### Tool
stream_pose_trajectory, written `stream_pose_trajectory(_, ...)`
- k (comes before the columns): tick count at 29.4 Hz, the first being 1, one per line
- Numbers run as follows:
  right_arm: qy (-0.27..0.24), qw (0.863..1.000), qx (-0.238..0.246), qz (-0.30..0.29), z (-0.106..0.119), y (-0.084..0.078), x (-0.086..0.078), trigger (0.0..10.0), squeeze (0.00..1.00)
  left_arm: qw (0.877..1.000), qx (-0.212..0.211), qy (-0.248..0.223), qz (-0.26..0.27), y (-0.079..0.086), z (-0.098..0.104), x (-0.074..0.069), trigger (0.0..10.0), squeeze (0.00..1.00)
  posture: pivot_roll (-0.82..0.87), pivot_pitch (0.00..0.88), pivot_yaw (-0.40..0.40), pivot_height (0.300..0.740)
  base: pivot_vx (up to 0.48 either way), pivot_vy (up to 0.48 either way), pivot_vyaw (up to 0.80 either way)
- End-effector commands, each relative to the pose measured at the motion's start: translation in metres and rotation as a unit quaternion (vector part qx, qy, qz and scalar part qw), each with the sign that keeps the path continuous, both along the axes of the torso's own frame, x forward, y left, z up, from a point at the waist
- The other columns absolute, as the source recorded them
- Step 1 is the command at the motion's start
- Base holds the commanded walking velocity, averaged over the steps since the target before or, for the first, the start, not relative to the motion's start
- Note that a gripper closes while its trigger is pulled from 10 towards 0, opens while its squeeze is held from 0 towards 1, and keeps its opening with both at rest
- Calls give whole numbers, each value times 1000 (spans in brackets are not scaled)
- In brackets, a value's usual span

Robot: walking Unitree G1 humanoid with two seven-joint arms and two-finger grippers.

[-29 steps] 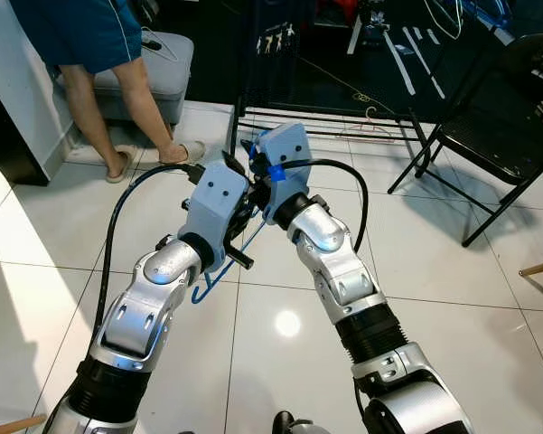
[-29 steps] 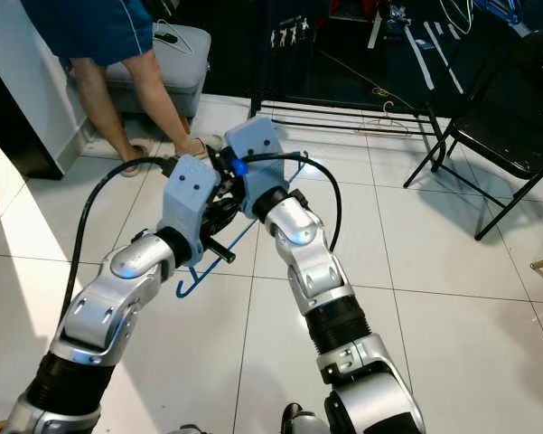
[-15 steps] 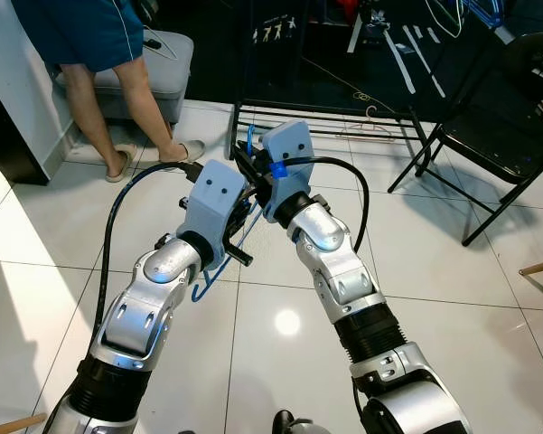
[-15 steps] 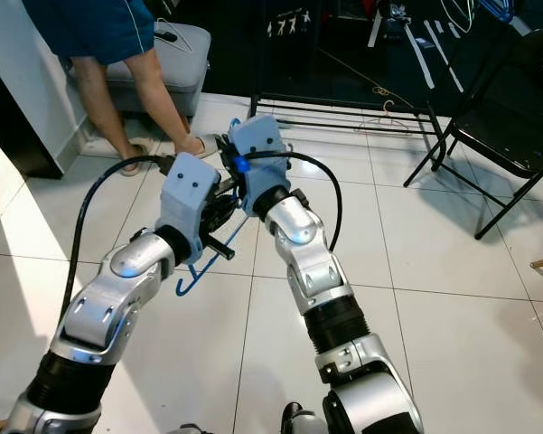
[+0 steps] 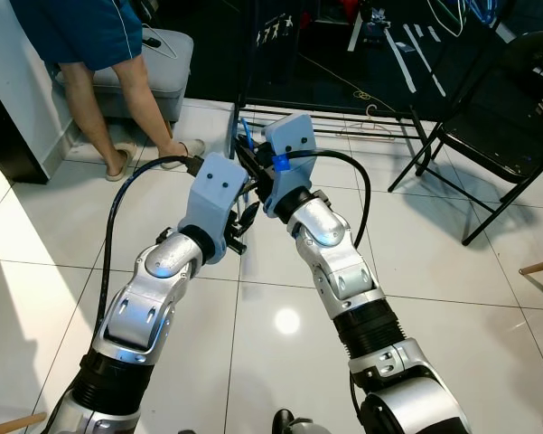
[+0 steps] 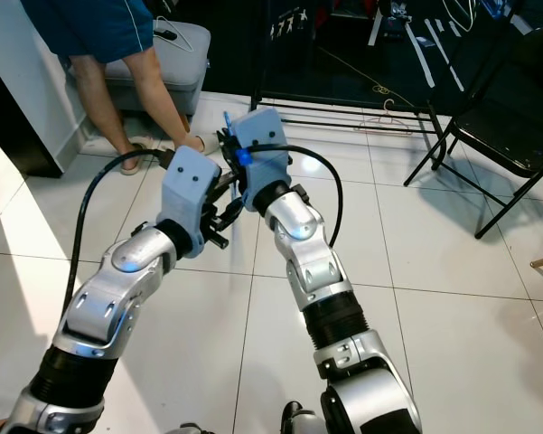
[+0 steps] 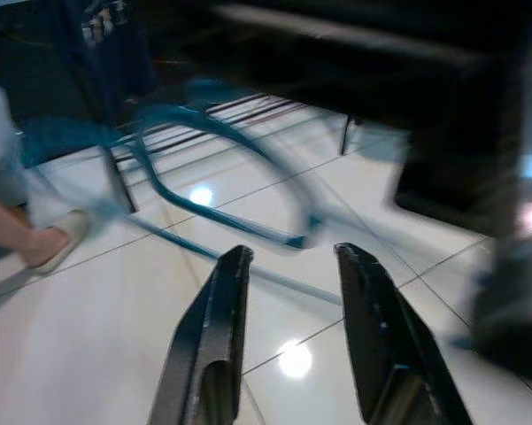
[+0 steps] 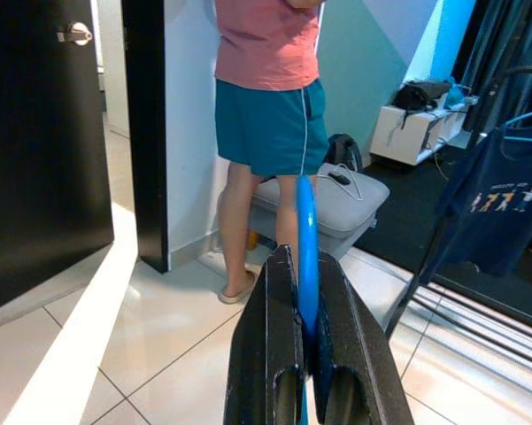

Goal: Hang hanger

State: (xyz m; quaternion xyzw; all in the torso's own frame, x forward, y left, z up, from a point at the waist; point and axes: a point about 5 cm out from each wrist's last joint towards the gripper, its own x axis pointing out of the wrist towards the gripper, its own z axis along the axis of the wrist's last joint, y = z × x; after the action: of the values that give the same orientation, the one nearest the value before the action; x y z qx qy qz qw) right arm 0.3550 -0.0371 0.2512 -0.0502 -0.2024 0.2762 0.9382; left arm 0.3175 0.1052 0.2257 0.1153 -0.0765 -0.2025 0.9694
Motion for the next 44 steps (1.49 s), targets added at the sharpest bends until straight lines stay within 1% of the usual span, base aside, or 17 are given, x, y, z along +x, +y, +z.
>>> stream_pose_trajectory(1,5,1000,6,-1,-2,-2,1,0,0,1000,3,5,7,2,-5,-1,10000,0,-4,210,-74,740,0,0,0)
stream_pose_trajectory(7,9,1000,6,-9,-4,-8,3,0,0,1000,-23,-3,2,5,1,-3,10000,0,-1,202,-75,740,0,0,0)
stream_pose_trajectory(10,22,1000,7,-14,-10,-23,7,0,0,999,-29,-3,20,17,-1,-6,10000,0,-2,188,-72,740,0,0,0)
stream_pose_trajectory(11,35,999,3,5,-15,-31,8,0,0,999,-7,-1,37,27,-7,-6,10000,0,-2,187,-72,740,0,0,0)
stream_pose_trajectory(13,35,999,3,5,-15,-31,8,0,0,999,-7,-1,37,27,-7,-6,10000,0,-2,187,-72,740,0,0,0)
stream_pose_trajectory(15,78,990,-66,95,-36,-42,0,0,0,995,66,-3,80,51,-21,-7,10000,0,0,181,-73,740,0,0,0)
stream_pose_trajectory(16,78,990,-66,95,-36,-42,0,0,0,995,66,-3,80,51,-21,-7,10000,0,0,181,-73,740,0,0,0)
stream_pose_trajectory(17,87,983,-106,124,-45,-47,-5,0,0,992,81,-5,98,59,-25,-8,10000,0,0,181,-73,740,0,0,0)
stream_pose_trajectory(19,95,975,-116,161,-53,-64,-15,0,0,991,61,-7,117,74,-29,-10,10000,0,-4,179,-81,740,0,0,0)
stream_pose_trajectory(24,94,974,-87,188,-50,-75,-23,0,0,994,21,-19,108,79,-25,-13,10000,0,-9,180,-82,740,0,0,0)
stream_pose_trajectory(28,103,962,-53,249,-44,-78,-34,0,0,998,-24,-18,59,73,-23,-18,10000,0,-10,182,-82,740,0,0,0)
stream_pose_trajectory(29,112,944,-40,307,-42,-80,-43,0,0,997,-76,2,20,68,-26,-21,10000,0,-9,184,-80,740,0,0,0)
stream_pose_trajectory(33,115,939,-32,321,-40,-81,-45,0,0,995,-96,6,1,66,-26,-23,10000,0,-9,184,-80,740,0,0,0)
stream_pose_trajectory(35,111,933,16,342,-28,-85,-45,0,0,984,-171,10,-43,67,-27,-29,10000,0,-9,184,-80,740,0,0,0)
stream_pose_trajectory(40,110,927,32,356,-22,-87,-46,0,0,977,-207,11,-49,72,-31,-29,10000,0,-4,182,-76,740,0,0,0)
stream_pose_trajectory(42,124,922,15,368,-20,-94,-46,0,0,977,-199,5,-71,79,-37,-31,10000,125,-4,189,-80,740,0,0,0)
stream_pose_trajectory(44,132,920,-1,369,-20,-98,-46,0,0,977,-196,2,-86,81,-36,-33,10000,125,-4,189,-80,740,0,0,0)
